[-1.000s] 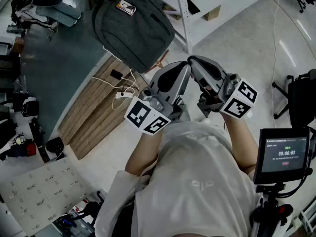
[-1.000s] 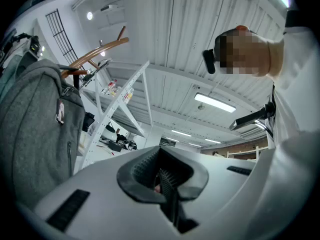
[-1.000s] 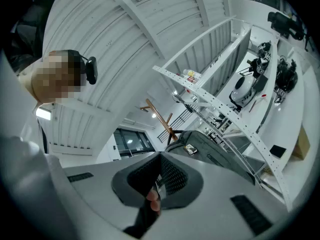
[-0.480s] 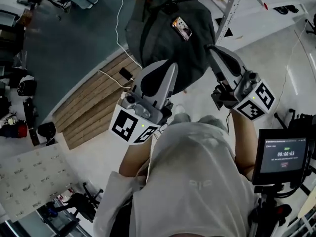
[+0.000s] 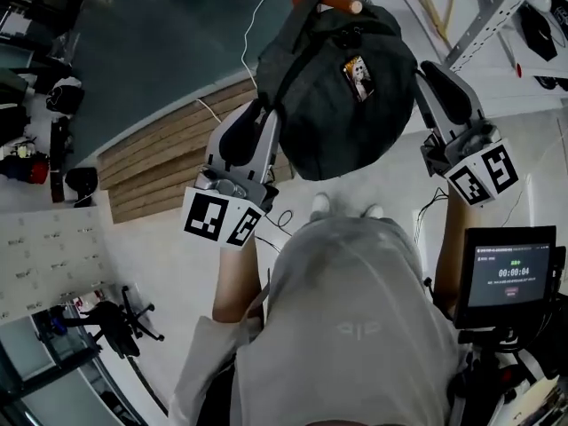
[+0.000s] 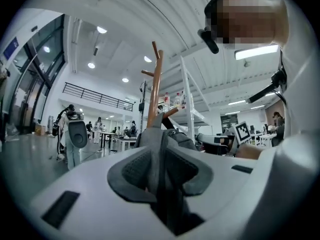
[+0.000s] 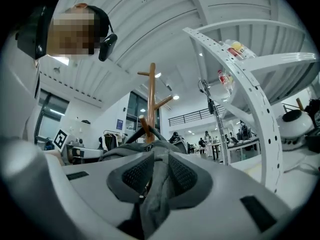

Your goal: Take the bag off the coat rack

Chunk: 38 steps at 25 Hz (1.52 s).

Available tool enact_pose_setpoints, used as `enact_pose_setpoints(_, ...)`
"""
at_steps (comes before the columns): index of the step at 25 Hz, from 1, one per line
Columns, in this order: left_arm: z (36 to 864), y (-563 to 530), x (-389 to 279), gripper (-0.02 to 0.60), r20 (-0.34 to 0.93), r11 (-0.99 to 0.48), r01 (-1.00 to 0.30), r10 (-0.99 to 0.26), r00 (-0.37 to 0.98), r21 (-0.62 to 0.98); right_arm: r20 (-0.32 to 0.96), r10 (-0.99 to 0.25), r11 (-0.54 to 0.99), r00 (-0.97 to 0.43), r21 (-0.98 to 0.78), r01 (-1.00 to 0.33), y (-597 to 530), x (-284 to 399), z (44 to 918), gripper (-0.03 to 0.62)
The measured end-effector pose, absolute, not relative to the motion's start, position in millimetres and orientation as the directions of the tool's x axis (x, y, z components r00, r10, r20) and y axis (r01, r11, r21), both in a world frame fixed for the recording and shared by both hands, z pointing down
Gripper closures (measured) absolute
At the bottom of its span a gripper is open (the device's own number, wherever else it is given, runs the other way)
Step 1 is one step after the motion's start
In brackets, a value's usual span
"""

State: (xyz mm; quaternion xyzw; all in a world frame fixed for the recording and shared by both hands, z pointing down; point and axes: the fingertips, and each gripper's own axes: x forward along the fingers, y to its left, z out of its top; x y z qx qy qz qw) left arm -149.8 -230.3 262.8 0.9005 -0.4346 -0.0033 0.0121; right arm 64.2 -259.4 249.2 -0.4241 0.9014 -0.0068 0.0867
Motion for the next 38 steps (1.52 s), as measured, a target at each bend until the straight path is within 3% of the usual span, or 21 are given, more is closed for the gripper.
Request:
enact_pose_setpoints(5, 266, -229, -168, 0.427, 0.010, -0.537, -0.844, -0.844, 0.537, 0.010, -0.114, -0.770, 0.637, -0.628, -0.098, -0.764, -282, 62, 263, 0.402)
enact_pose_setpoints(12, 265, -219, -180, 0.376, 0.001, -0.478, -0.878, -0.879, 0.478, 0.025, -0.062, -0.734, 0.679, -0.677, -0.097, -0.728, -291, 34, 278, 0.402)
enact_pose_setpoints(19, 262, -210, -174, 0.376, 0.000, -0.526, -0.848, -0.850, 0.527, 0.072, -0.019, -0.721, 0.692, -0.692, -0.064, -0.719, -293, 20, 288, 0.404)
enact_pose_setpoints(25, 285, -211, -153, 0.376, 0.137, -0.548, -0.836, -0.831, 0.539, -0.035, -0.013, -0.722, 0.691, -0.692, -0.069, -0.719, -290, 19, 287, 0.404)
enact_pose_setpoints(31, 287, -228, -154, 0.389, -0.027, -0.519, -0.851, -0.854, 0.519, 0.073, -0.024, -0.731, 0.679, -0.682, -0.122, -0.724, -292, 24, 292, 0.412)
enact_pose_setpoints(38, 289, -236, -154, 0.457, -0.070, -0.498, -0.858, -0.867, 0.493, 0.123, -0.045, -0.775, 0.627, -0.631, -0.180, -0.758, -296, 25, 292, 0.474)
